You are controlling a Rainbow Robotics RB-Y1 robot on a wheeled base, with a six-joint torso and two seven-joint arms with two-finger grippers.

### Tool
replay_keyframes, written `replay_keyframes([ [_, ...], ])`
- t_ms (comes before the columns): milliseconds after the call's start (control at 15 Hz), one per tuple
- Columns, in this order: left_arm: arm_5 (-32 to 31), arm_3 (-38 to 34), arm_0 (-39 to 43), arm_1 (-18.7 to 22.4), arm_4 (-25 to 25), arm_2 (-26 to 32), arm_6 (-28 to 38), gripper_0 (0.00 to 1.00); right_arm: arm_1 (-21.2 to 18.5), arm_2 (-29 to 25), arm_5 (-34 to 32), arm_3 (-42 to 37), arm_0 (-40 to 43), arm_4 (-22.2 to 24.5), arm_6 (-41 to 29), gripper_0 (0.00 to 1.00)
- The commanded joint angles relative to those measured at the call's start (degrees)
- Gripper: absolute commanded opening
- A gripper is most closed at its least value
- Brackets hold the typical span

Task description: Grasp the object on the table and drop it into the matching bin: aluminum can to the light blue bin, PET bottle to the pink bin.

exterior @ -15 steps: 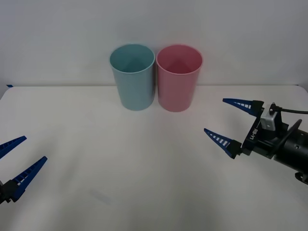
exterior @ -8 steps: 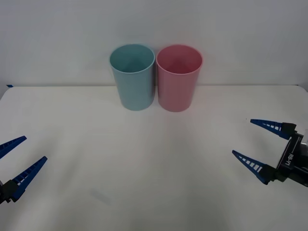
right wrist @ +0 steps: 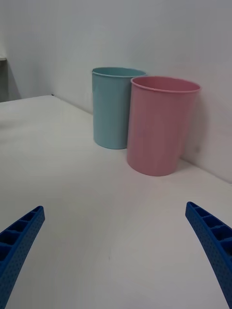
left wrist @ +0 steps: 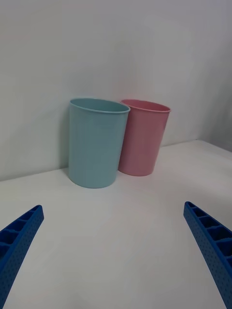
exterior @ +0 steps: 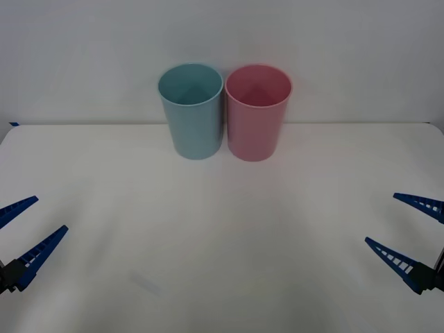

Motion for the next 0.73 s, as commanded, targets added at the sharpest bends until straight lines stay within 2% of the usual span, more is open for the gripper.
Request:
replay_keyframes([
  [67,0.00,0.00,0.00,0.00,0.00,0.00,0.00,1.00,0.42,-1.57,-0.92,-0.04,1.09,-0.08,0.02,1.00],
  [733,0.00,0.00,0.00,0.00,0.00,0.00,0.00,1.00,1.65,-4.38,-2.85,-0.04,3.64,-0.08,-0.33,1.00],
])
